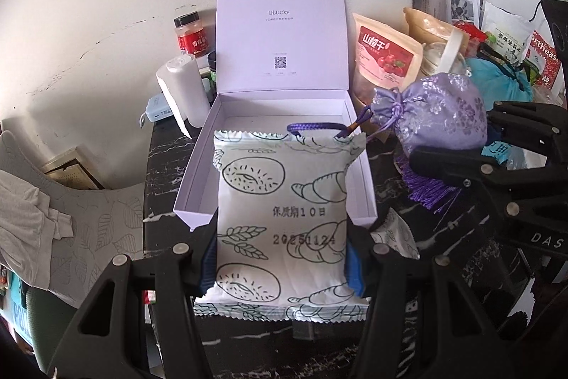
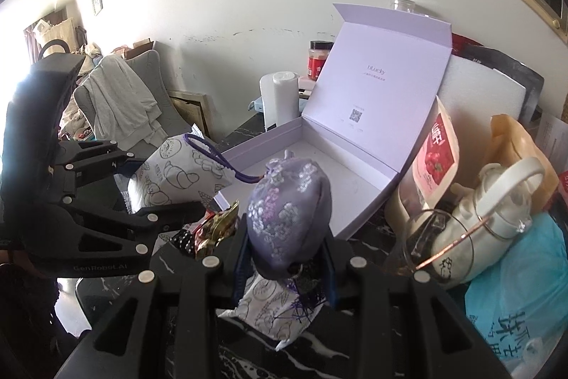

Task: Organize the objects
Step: 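Carry the white packet with the left tool while the right tool carries the sachet into the box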

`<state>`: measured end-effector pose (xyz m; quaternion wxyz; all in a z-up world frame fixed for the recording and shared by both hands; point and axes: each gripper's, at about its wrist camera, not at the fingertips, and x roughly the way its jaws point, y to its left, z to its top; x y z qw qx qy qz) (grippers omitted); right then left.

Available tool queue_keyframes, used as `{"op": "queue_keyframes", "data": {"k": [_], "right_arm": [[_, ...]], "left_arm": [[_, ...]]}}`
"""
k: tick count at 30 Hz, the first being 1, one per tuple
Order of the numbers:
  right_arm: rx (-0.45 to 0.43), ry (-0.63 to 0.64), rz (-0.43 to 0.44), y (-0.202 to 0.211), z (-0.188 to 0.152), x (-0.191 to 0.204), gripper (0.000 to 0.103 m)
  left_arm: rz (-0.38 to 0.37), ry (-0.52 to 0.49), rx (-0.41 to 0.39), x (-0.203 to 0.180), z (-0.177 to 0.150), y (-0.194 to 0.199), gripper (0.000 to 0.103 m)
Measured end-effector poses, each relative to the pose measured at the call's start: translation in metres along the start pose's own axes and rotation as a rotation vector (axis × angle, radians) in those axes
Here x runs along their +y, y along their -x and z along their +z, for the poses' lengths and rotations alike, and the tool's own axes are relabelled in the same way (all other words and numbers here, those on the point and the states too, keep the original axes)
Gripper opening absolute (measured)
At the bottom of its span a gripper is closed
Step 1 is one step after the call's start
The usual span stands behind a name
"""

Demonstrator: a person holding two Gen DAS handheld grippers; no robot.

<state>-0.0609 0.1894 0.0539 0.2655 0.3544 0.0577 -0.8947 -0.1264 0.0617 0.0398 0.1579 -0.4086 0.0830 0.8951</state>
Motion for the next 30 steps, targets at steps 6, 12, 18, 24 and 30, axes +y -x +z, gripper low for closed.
{"op": "queue_keyframes", "data": {"k": [6,12,18,24,30], "right_arm": [[0.013,-0.020,0.016,-0.028,0.013,-0.012,0.033],[0.019,-0.031,0.018,-0.052,0.029,-0.024,0.033],[0.013,-0.033,-0.004,-0.070,0.049,-0.037,0.033],[0.013,-0.060,-0.033,-0.088,0.063,-0.051,0.033],[0.034,-0.082,-0.048,-0.110,0.070,-0.056,0.033]], "left_arm": [[-0.002,-0.003,0.013,0.010,0.020,-0.033,0.054],[0.015,-0.006,0.013,0.019,0.042,-0.057,0.054],[0.023,-0.016,0.003,0.026,0.066,-0.080,0.054],[0.041,-0.008,0.000,0.035,0.089,-0.111,0.054],[0.058,-0.034,0.010,0.040,0.107,-0.140,0.054]]}}
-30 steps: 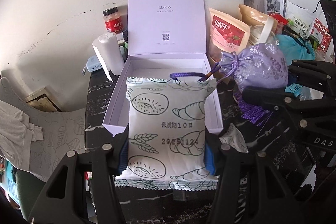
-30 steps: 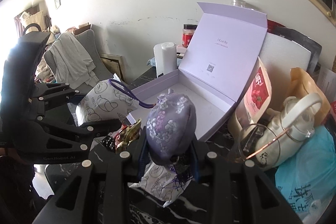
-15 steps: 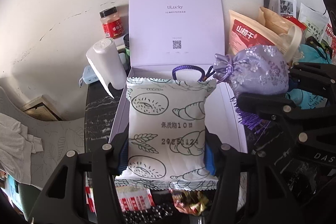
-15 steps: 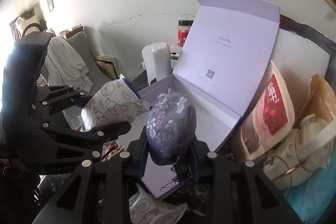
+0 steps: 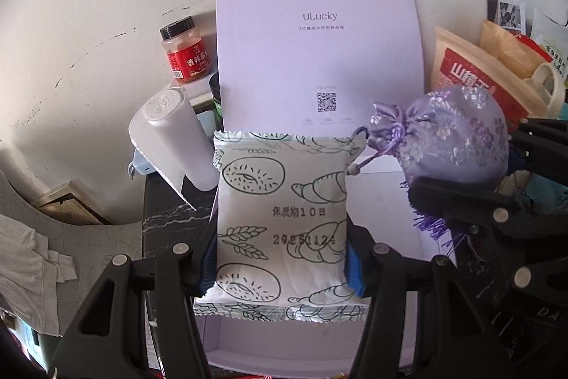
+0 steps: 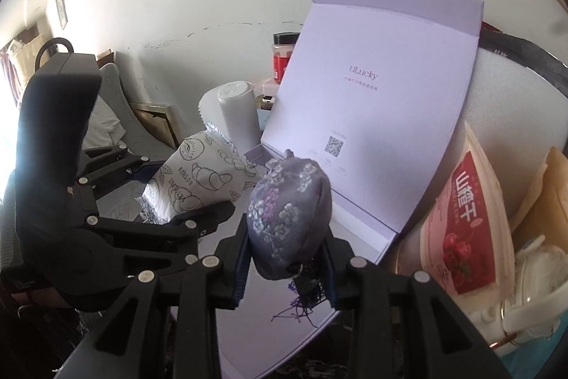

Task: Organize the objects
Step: 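Carry the white packet with the left tool while the right tool carries the sachet into the box, then lower and open the left tool in the box while the right tool releases the sachet beside it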

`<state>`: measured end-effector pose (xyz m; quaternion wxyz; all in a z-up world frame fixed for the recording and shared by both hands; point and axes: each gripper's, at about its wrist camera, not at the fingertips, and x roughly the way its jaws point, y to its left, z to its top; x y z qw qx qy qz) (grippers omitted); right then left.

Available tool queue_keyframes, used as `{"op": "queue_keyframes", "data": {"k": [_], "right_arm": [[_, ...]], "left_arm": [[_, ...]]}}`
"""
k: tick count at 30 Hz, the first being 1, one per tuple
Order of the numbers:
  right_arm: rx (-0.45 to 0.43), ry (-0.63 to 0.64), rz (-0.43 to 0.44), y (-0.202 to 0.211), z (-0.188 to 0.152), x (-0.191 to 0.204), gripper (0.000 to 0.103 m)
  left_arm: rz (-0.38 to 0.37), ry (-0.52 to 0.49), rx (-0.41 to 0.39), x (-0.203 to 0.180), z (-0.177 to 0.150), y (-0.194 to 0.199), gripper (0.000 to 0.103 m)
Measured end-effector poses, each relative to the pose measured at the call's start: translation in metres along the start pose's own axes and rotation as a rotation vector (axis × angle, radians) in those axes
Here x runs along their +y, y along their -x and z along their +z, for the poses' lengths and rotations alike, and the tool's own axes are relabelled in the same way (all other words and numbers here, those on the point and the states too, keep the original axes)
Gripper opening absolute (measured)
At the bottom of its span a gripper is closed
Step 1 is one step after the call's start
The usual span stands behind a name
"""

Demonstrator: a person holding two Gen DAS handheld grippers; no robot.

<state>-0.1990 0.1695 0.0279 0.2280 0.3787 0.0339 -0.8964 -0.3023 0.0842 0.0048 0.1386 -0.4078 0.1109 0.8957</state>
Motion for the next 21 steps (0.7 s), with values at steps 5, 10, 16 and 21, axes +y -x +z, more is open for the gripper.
{"op": "queue_keyframes", "data": {"k": [5,10,16,21], "right_arm": [[0.015,-0.005,-0.028,-0.018,0.005,-0.003,0.033],[0.032,-0.011,-0.042,-0.033,0.008,-0.007,0.033],[0.065,-0.019,-0.062,-0.049,0.010,-0.012,0.033],[0.086,-0.034,-0.065,-0.058,0.008,-0.017,0.033]], "left_arm": [[0.008,-0.018,0.012,0.003,0.011,-0.022,0.054],[0.007,-0.015,0.036,0.008,0.017,-0.046,0.054],[-0.002,-0.014,0.078,0.011,0.016,-0.072,0.054],[-0.002,-0.013,0.105,0.012,0.013,-0.087,0.054]]}}
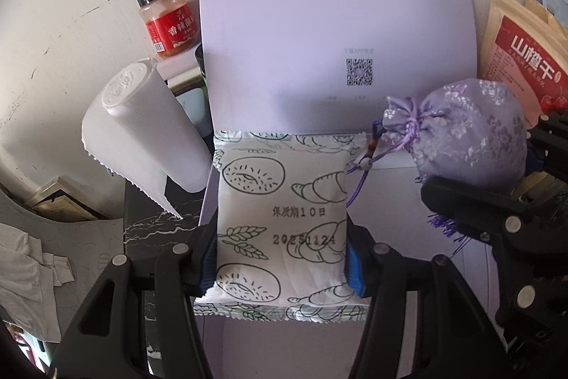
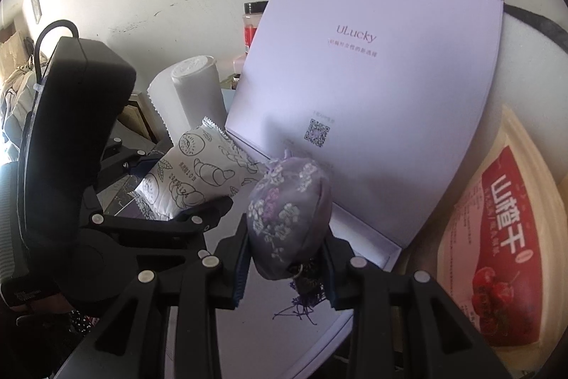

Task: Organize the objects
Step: 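Lower and open the left tool in the box while the right tool releases the sachet beside it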

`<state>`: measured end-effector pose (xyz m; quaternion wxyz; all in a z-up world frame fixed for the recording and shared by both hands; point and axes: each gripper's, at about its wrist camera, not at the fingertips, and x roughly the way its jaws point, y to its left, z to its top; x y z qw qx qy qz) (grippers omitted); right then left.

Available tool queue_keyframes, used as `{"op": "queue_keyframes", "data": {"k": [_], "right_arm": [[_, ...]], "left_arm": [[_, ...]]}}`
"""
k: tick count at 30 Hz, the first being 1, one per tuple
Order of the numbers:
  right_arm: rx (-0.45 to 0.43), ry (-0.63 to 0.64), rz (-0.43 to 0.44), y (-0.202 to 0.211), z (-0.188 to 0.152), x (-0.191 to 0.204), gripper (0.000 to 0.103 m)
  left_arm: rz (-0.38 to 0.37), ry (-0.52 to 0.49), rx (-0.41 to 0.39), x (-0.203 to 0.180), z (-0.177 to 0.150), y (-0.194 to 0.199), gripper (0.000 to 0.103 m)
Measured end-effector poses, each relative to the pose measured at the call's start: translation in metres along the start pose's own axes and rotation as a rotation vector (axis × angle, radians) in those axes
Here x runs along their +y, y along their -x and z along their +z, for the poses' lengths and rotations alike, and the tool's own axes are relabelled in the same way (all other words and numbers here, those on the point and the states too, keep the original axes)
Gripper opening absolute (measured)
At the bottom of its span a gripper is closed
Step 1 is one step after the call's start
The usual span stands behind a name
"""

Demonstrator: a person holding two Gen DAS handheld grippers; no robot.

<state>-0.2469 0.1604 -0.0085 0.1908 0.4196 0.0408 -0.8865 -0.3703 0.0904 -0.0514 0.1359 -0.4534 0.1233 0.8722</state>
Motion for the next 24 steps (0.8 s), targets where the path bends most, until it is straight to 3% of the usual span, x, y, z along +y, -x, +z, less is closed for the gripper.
{"op": "queue_keyframes", "data": {"k": [6,8,10,12,17,24], "right_arm": [[0.022,-0.014,-0.010,-0.009,0.001,-0.002,0.034],[0.027,-0.017,-0.024,-0.010,0.001,-0.002,0.040],[0.024,-0.022,-0.051,-0.009,0.001,-0.003,0.054],[0.016,-0.026,-0.061,-0.006,0.001,-0.005,0.061],[0.011,-0.044,-0.077,0.002,0.004,-0.006,0.062],[-0.020,-0.037,-0.089,0.031,-0.001,-0.002,0.062]], "left_arm": [[-0.010,0.025,0.032,0.002,-0.002,-0.008,0.055],[-0.007,0.038,0.046,0.003,-0.003,-0.008,0.055],[0.000,0.047,0.057,0.005,-0.003,-0.007,0.056],[0.005,0.053,0.051,0.007,-0.002,-0.004,0.057],[0.046,0.056,-0.014,0.011,0.002,0.023,0.065],[0.086,0.053,-0.065,0.014,0.003,0.060,0.066]]}}
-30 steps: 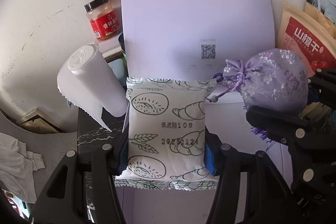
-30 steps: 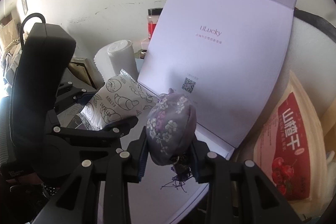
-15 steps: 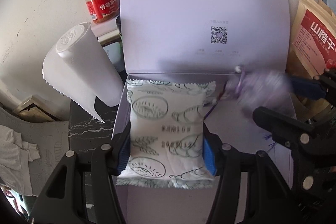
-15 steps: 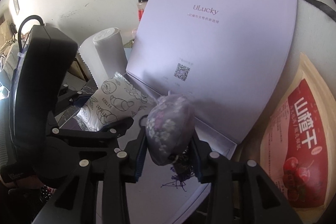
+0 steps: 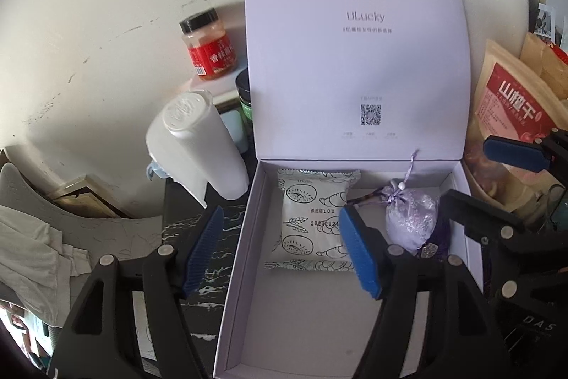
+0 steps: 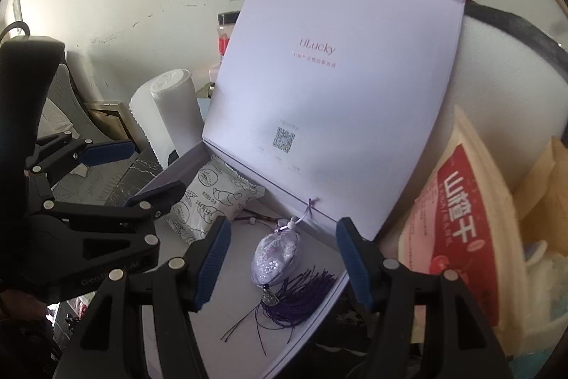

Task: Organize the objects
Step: 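Lower and open the left tool in the box while the right tool releases the sachet beside it, then withdraw both tools from the box back toward the table items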

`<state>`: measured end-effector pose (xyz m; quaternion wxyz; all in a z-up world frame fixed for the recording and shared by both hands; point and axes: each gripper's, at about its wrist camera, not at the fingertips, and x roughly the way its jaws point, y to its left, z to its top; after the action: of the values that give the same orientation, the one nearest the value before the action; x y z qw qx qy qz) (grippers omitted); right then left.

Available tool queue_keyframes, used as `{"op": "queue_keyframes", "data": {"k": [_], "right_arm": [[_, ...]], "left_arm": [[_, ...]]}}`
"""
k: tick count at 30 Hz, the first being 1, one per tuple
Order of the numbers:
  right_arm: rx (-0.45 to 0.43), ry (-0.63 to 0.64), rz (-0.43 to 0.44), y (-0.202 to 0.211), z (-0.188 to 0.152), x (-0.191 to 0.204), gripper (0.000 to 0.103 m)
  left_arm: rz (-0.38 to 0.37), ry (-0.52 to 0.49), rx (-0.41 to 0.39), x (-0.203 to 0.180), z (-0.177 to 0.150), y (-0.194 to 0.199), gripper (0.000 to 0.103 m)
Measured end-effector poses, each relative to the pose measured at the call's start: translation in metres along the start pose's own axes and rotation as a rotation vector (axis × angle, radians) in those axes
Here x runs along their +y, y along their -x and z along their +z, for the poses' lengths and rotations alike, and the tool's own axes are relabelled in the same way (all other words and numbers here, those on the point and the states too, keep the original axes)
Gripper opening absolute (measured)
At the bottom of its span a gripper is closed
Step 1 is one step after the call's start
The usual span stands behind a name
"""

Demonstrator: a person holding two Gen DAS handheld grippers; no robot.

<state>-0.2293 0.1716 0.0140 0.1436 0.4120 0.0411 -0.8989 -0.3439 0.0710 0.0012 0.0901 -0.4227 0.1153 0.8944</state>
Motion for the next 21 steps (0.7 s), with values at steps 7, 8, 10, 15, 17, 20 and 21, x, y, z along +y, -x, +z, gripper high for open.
{"op": "queue_keyframes", "data": {"k": [7,8,10,15,17,20,21], "right_arm": [[-0.041,0.016,-0.027,0.025,0.008,0.005,0.062],[-0.048,0.019,-0.030,0.031,0.008,0.006,0.062],[-0.063,0.025,-0.033,0.041,0.008,0.008,0.062],[-0.093,0.039,-0.038,0.068,0.005,0.012,0.062],[-0.107,0.052,-0.032,0.077,0.003,0.015,0.062],[-0.125,0.057,-0.034,0.092,0.000,0.019,0.062],[-0.131,0.058,-0.034,0.097,-0.001,0.020,0.062]], "left_arm": [[0.000,0.028,-0.030,0.003,-0.004,0.039,0.066],[0.002,0.030,-0.037,0.004,-0.005,0.046,0.066],[0.008,0.034,-0.050,0.004,-0.007,0.060,0.066],[0.015,0.041,-0.076,0.001,-0.014,0.094,0.066],[0.016,0.046,-0.090,0.000,-0.018,0.106,0.066],[0.020,0.048,-0.107,-0.002,-0.024,0.121,0.066],[0.022,0.049,-0.111,-0.002,-0.025,0.126,0.066]]}}
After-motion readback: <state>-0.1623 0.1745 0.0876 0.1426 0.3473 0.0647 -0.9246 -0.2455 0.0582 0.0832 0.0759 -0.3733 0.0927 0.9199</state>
